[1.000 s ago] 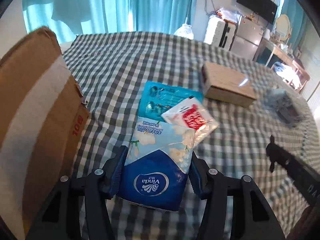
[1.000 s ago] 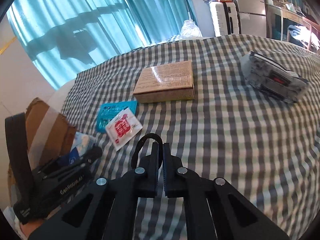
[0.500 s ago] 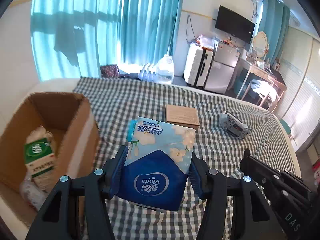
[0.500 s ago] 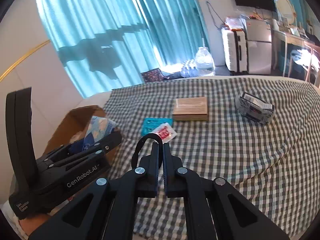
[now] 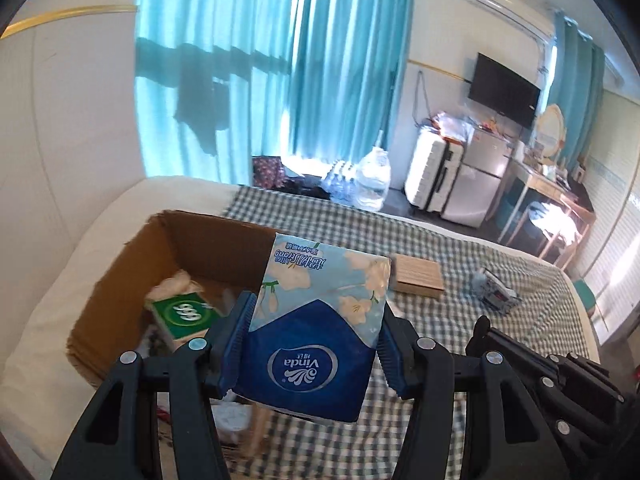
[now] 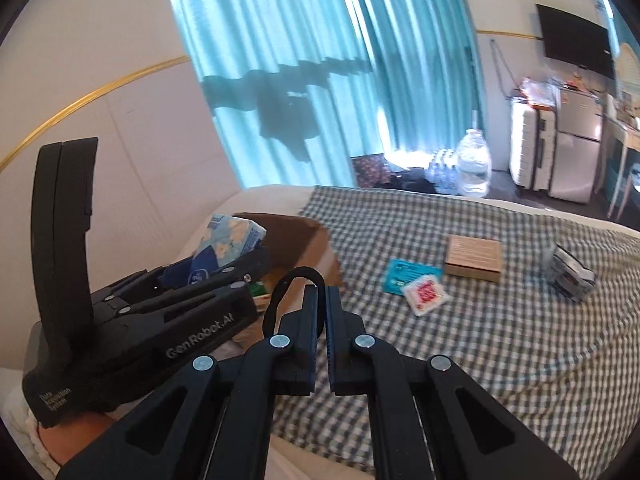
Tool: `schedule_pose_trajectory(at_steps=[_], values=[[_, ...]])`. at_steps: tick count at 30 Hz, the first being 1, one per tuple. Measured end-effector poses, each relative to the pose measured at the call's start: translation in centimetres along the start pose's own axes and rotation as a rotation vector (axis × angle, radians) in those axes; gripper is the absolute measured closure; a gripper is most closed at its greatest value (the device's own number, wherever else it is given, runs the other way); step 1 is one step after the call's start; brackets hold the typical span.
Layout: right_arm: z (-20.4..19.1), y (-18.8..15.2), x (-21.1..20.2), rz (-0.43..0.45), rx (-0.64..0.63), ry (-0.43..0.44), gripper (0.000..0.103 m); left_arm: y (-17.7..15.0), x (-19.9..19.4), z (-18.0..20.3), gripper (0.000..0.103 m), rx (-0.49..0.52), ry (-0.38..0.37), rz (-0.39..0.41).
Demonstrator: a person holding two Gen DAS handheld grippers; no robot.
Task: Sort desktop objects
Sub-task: 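Carry the tissue pack and hair tie over the cardboard box with both tools, then open both tools to drop the tissue pack and hair tie into the box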
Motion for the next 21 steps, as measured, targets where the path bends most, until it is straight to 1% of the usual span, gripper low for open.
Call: schedule_pose_trajectory(at_steps=[3, 8, 12, 17, 18, 19, 20, 21], values=[[-3.6, 0.5, 1.3, -0.005, -0.039, 0.047, 0.099, 0.1, -0.8, -3.8, 0.045, -0.036, 0.051, 0.019], [-8.6, 0.2, 4.2, -0.041, -0.078, 0.112, 0.099, -0.3, -1.1, -9.6, 0.045, -0.086, 0.116, 0.004], [-10.9, -0.8, 6.7, -0.081, -0.113, 0.134, 0.099, -1.5, -0.4, -13.6, 0.045, -0.134, 0.157, -0.025], [-12.2, -2.5, 10.2, -0.158, -0.115, 0.142, 0.097, -3.7, 0.9, -16.7, 0.044, -0.172, 0.18, -0.082], [-12.3, -2.8, 10.7, -0.176, -0.114, 0.14, 0.095, -4.2, 1.0, -17.0, 0.041, -0.182, 0.174, -0.097], [-12.4, -3.3, 11.4, -0.21, -0.114, 0.135, 0.085, -4.7, 1.4, -17.4, 0.039, -0.195, 0.176, -0.121], [-12.3, -3.7, 12.0, -0.237, -0.107, 0.127, 0.078, -5.1, 1.5, -17.7, 0.031, -0.199, 0.187, -0.132], [-12.1, -3.8, 12.3, -0.242, -0.1, 0.125, 0.066, -5.3, 1.5, -17.9, 0.02, -0.199, 0.205, -0.138]])
Point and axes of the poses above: each gripper's, at about its wrist camera, not at the fingertips, and x roughly the way its jaws point, z to its right, y to its top, the point moved 10 cm from there along x, roughly the way its jaws point, and after that the axes turned 11 degrees about -y, right-handed, at the moved point
